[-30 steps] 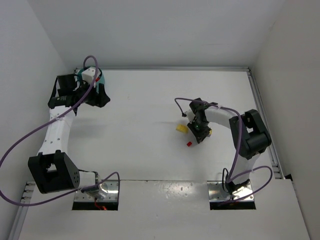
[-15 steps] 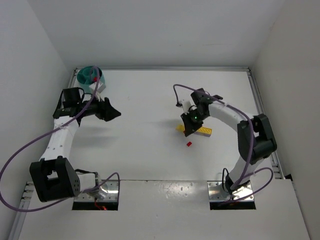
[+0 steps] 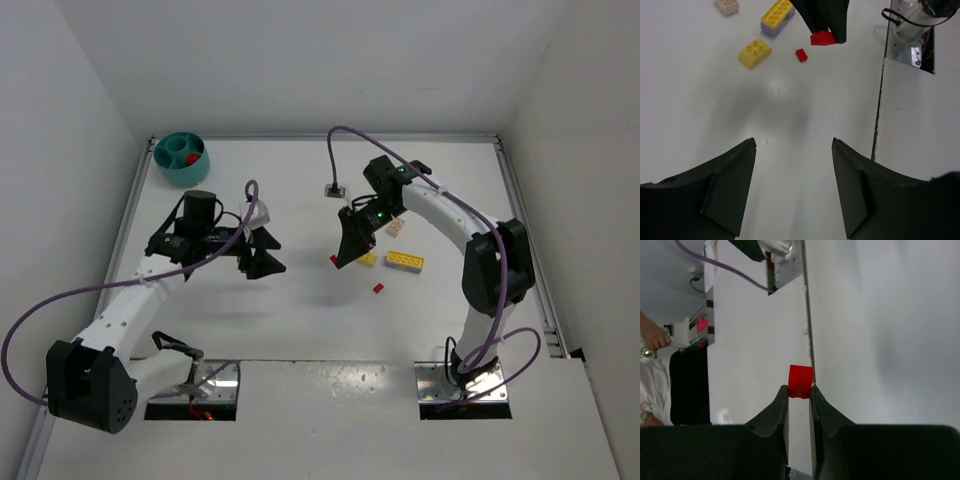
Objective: Sort the legos into containers by color
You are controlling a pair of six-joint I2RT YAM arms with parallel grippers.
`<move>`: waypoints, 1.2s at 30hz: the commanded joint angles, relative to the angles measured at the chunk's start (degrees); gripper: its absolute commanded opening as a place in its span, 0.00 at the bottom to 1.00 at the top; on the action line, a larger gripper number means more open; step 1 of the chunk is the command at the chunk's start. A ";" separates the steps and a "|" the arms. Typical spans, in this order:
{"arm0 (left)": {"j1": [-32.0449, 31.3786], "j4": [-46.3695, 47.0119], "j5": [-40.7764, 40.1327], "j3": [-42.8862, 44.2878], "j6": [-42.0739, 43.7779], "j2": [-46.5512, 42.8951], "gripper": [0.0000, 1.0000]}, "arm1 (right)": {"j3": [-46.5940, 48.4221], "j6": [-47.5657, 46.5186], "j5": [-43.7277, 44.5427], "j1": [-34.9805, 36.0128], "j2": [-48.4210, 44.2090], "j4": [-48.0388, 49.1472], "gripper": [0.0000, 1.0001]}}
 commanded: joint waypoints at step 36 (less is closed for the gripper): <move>-27.69 5.00 -13.99 9.80 3.74 10.80 0.56 | 2.30 -2.88 -8.90 6.28 5.16 -7.58 0.02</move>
